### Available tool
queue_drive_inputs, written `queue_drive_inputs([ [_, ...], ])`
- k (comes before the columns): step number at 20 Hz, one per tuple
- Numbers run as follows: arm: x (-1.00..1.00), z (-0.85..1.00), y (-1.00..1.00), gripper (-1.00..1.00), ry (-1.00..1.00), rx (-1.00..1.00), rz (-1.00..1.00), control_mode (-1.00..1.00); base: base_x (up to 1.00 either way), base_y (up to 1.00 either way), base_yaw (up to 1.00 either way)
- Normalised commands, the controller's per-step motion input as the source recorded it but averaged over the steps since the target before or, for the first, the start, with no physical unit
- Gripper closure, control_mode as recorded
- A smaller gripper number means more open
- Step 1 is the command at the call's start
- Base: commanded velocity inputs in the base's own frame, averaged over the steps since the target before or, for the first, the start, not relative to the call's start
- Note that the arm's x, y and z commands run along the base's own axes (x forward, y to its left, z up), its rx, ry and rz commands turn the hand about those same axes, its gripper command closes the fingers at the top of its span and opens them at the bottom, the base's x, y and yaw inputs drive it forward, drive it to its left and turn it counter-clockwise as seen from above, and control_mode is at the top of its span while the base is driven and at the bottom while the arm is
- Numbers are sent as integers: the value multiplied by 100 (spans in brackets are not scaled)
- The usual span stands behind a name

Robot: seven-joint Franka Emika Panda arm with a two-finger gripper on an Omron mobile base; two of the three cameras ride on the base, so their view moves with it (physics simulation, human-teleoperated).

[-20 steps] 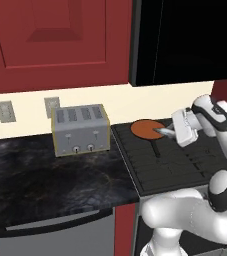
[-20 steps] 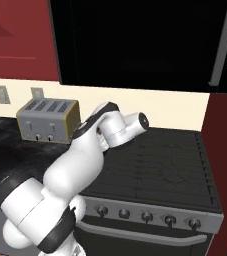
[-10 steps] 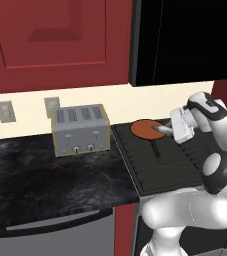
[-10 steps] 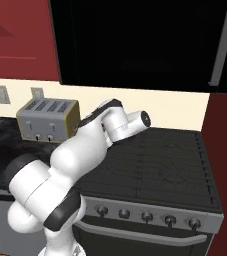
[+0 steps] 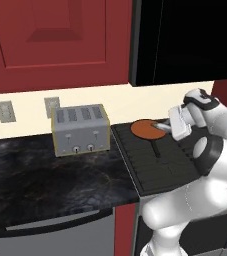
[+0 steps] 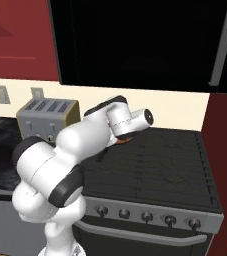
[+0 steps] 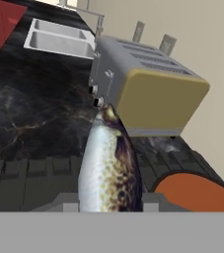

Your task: Retrieve the fish from the fridge and place it on the saucepan with marinade on the stove.

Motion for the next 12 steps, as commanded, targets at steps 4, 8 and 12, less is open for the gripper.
queue_drive_inputs([
  [4, 21, -15, -5, 100, 0, 0, 0, -100, 0, 0, 0],
  [8, 21, -16, -1, 100, 0, 0, 0, -100, 0, 0, 0],
  [12, 25, -12, 0, 100, 0, 0, 0, -100, 0, 0, 0],
])
